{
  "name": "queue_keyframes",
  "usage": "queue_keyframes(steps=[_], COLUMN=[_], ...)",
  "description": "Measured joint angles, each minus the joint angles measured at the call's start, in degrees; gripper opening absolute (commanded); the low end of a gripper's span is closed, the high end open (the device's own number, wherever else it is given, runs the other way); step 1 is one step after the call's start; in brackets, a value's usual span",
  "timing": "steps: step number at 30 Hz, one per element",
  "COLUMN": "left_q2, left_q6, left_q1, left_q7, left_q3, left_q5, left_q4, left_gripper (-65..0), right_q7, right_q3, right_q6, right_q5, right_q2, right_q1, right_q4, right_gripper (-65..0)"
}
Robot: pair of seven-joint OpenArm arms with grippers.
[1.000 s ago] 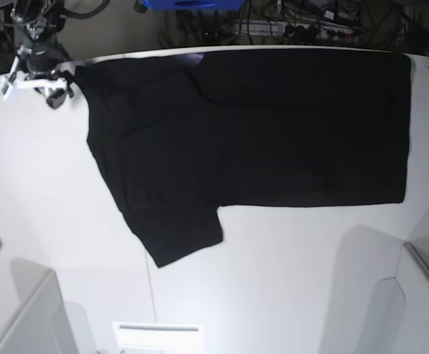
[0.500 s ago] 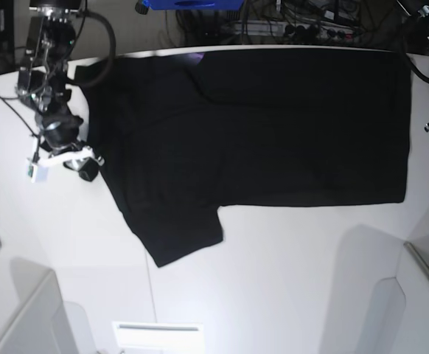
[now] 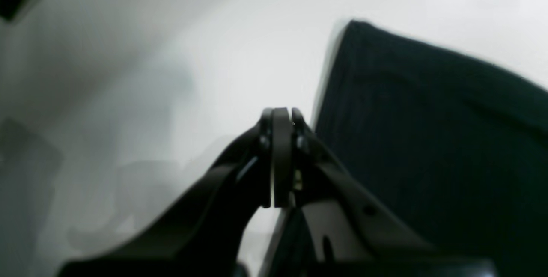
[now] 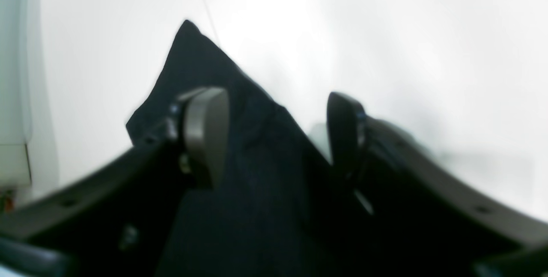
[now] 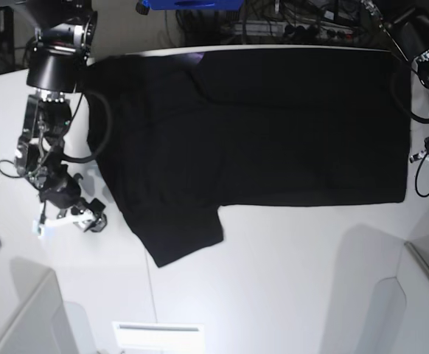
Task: Fold the T-shirt properly
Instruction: 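Move both grippers down the shirt sides to grasp the hem corners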
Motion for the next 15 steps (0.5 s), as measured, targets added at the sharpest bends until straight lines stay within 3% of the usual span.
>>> queue_keyframes(steps=[5, 8, 11, 15], left_q2=[-1.2, -1.6, -2.1, -2.5], left_q6=[-0.1, 0.1, -0.2, -0.1], left_q1=[-1.0, -1.1, -1.1, -0.8], left_q7=[-0.1, -0.3, -0.2, -0.4], left_q3=[-0.1, -0.1, 0.0, -0.4], left_q5=[0.1, 0.3, -0.1, 0.1], left_q4=[-1.2, -1.2, -1.2, -1.2], left_gripper=[-39.0, -28.8, -23.5, -22.5], right_q7=[0.7, 1.6, 6.9, 13.1], right_q3=[-0.2, -5.6, -11.9, -16.8], right_q6=[5.4, 9.5, 10.5, 10.8], right_q5=[-0.4, -2.9, -6.3, -6.9], right_q2=[0.0, 1.3, 1.5, 1.1], right_q1=[8.9, 13.7, 18.3, 23.3], right_q4=[-14.2, -22.7, -30.8, -42.3], right_gripper=[-27.5, -27.5, -27.5, -27.5])
